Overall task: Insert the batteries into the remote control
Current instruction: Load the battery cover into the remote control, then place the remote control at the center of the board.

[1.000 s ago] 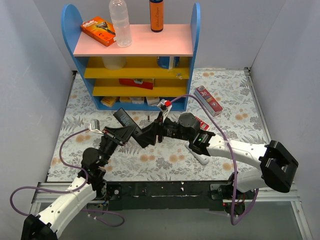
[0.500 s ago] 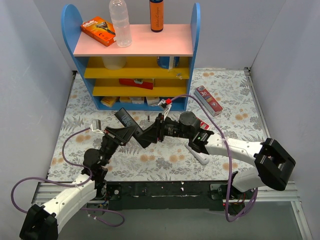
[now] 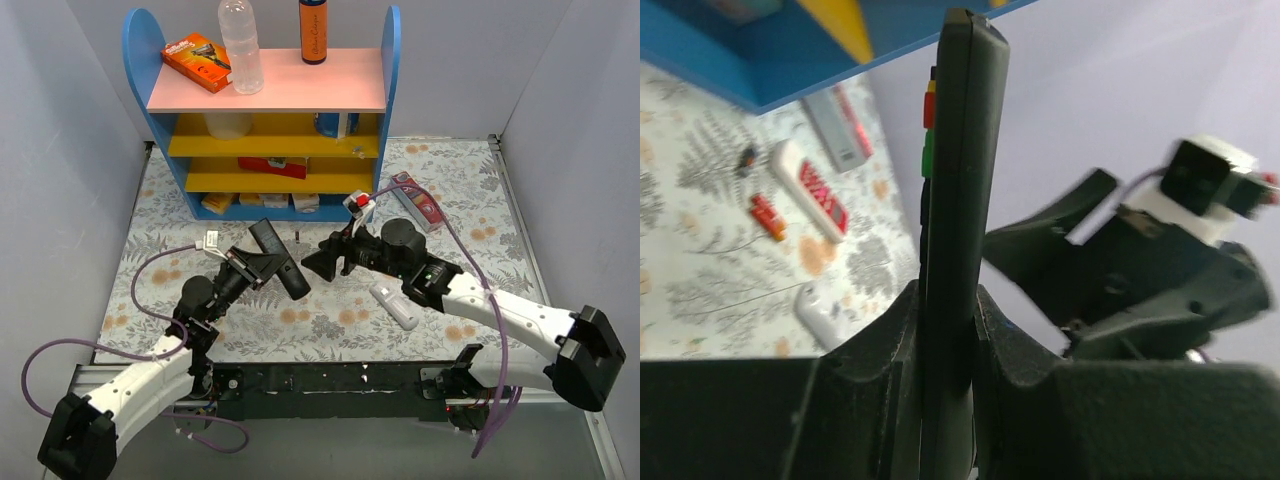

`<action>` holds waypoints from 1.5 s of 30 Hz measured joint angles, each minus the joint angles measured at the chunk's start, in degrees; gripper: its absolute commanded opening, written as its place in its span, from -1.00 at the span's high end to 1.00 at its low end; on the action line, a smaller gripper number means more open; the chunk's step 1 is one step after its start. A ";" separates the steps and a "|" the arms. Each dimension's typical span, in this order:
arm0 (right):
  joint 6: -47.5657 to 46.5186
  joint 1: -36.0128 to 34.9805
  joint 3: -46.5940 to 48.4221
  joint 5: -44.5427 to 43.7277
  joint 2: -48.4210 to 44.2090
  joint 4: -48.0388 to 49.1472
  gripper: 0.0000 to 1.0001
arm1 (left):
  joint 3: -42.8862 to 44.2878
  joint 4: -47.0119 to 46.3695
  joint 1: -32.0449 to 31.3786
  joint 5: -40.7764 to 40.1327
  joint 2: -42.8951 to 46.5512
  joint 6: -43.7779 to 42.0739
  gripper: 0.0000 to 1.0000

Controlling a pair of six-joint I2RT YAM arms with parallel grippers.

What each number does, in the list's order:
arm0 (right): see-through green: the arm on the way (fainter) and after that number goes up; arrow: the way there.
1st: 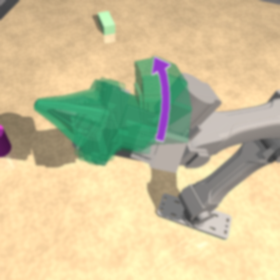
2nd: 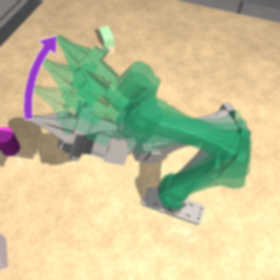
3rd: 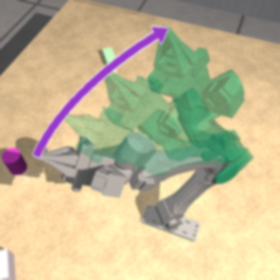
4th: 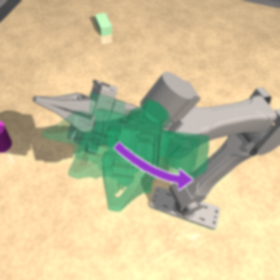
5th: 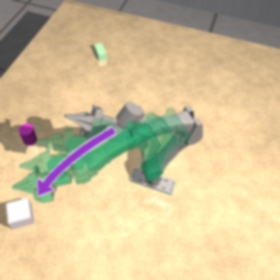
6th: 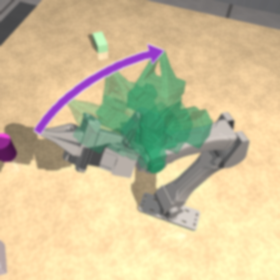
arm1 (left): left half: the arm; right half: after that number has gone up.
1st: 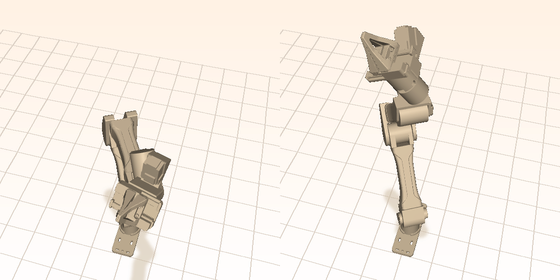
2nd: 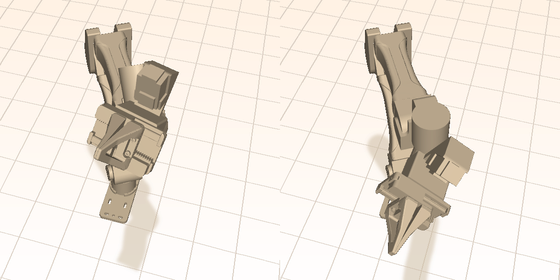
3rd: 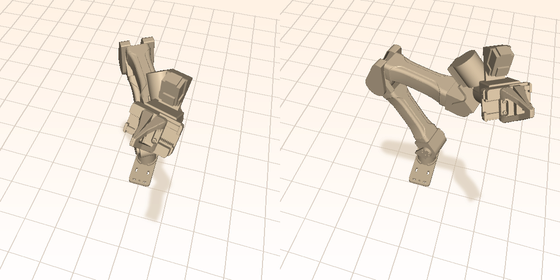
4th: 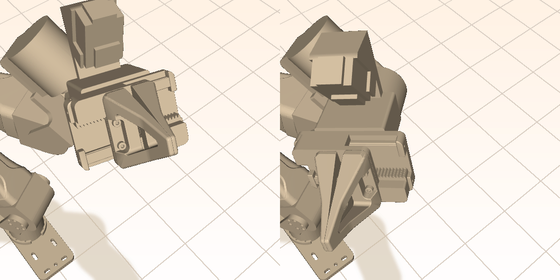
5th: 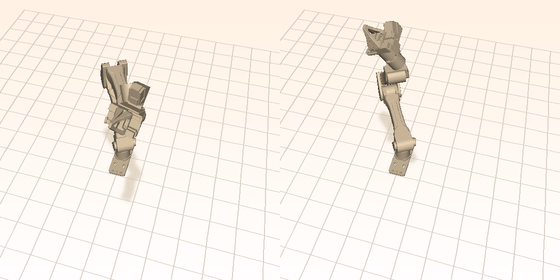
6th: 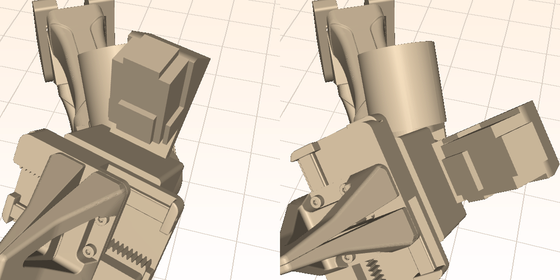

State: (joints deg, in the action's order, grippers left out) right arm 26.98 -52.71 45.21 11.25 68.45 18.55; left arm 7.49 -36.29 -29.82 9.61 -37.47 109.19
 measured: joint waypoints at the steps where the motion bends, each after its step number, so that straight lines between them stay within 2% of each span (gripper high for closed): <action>1: -1.55 0.13 0.00 -2.01 -1.60 -2.05 -0.60 | 1.07 1.31 -0.02 0.09 -2.16 -0.90 0.92; 12: -10.80 0.48 -5.05 -23.47 -15.54 -17.42 -0.60 | 6.91 0.52 -0.04 9.01 -32.54 -5.16 0.78; 14: -11.15 0.59 -6.19 -26.01 -17.07 -19.58 -0.60 | 8.68 -0.92 -0.26 10.38 -37.07 -5.49 0.64; 20: -11.89 0.87 -8.15 -31.41 -20.76 -24.37 -0.61 | 15.26 -3.76 -0.68 13.92 -50.66 -6.75 0.39; 24: -12.04 0.98 -8.57 -34.25 -22.80 -26.40 -0.61 | 15.87 -5.05 -0.74 15.47 -56.68 -6.67 0.08; 25: -12.13 1.01 -8.59 -34.97 -23.26 -26.97 -0.61 | 15.87 -4.90 -0.74 15.69 -57.86 -6.64 -0.14; 27: -12.24 1.05 -8.59 -36.39 -24.28 -28.22 -0.63 | 15.74 -5.40 -0.70 16.41 -59.12 -5.49 -0.45; 28: -12.28 1.09 -8.59 -37.05 -24.74 -28.76 -0.63 | 15.80 -6.25 -0.70 16.46 -58.84 -5.18 -0.79; 29: -12.35 1.16 -8.59 -37.83 -25.20 -29.33 -0.65 | 15.67 -6.78 -0.72 16.41 -58.47 -4.79 -0.96; 31: -12.39 1.29 -8.59 -39.39 -25.99 -30.45 -0.68 | 15.13 -7.98 -0.70 16.26 -57.09 -3.78 -0.96; 35: -12.20 1.31 -8.59 -43.85 -27.93 -33.55 -0.69 | 12.81 -3.52 0.04 12.85 -51.45 -3.76 -0.96; 40: -11.74 1.33 -8.59 -50.42 -31.45 -38.23 -0.71 | 12.72 15.89 2.80 3.43 -34.05 -6.45 -0.96; 45: -11.82 1.33 -8.59 -55.25 -36.15 -40.22 -0.71 | 23.12 36.89 3.37 -11.54 -16.83 -12.37 -0.96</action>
State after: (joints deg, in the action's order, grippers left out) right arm 15.16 -51.37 36.62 -44.01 32.29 -21.67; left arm 30.61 0.60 -26.46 -1.93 -54.30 96.82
